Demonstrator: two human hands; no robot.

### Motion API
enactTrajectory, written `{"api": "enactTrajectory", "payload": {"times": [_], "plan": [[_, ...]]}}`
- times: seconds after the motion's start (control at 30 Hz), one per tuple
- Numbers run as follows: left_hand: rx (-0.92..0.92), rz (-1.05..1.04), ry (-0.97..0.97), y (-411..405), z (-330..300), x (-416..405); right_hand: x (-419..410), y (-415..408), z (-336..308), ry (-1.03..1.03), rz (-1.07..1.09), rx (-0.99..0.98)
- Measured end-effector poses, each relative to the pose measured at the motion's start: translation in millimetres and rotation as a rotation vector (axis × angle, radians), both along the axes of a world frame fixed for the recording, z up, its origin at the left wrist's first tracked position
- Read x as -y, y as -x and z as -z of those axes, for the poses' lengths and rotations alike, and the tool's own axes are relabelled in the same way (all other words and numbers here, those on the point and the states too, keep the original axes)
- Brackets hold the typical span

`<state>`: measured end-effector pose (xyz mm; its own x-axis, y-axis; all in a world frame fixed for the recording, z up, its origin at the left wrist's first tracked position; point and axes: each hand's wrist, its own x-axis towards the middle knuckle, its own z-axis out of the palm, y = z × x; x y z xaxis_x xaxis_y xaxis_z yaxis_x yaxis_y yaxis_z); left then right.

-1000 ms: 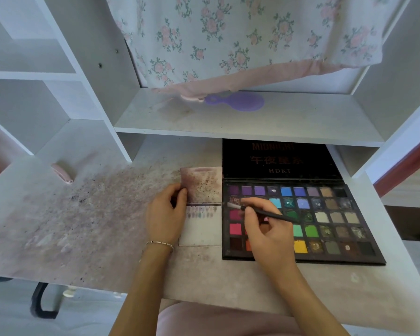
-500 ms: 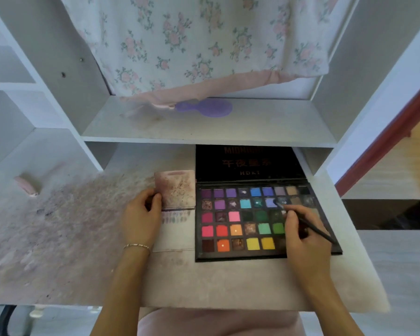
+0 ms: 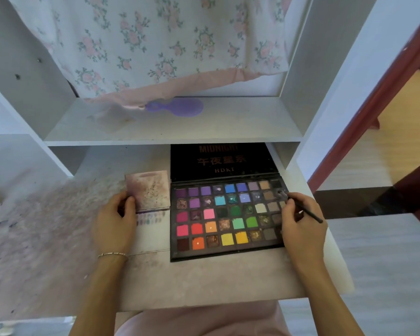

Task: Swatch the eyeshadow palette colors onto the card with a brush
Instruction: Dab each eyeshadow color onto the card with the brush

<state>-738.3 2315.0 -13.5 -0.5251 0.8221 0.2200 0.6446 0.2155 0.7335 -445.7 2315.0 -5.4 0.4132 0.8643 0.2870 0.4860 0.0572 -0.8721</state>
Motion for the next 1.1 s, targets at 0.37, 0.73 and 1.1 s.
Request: {"api": "enactTrajectory", "payload": {"times": [0.37,0.73,1.1], "plan": [[0.014,-0.007,-0.005,-1.6,-0.9,1.6,-1.8,-2.5,4.0,0.051,0.009,0.003],[-0.006,-0.002,-0.005,-0.9,-1.3,2.1,-2.9,-1.1,2.9,0.045,0.024,-0.004],[0.009,-0.004,-0.027,-1.9,-2.8,2.0,4.6,11.8,-3.5,-0.023,-0.102,0.040]]}}
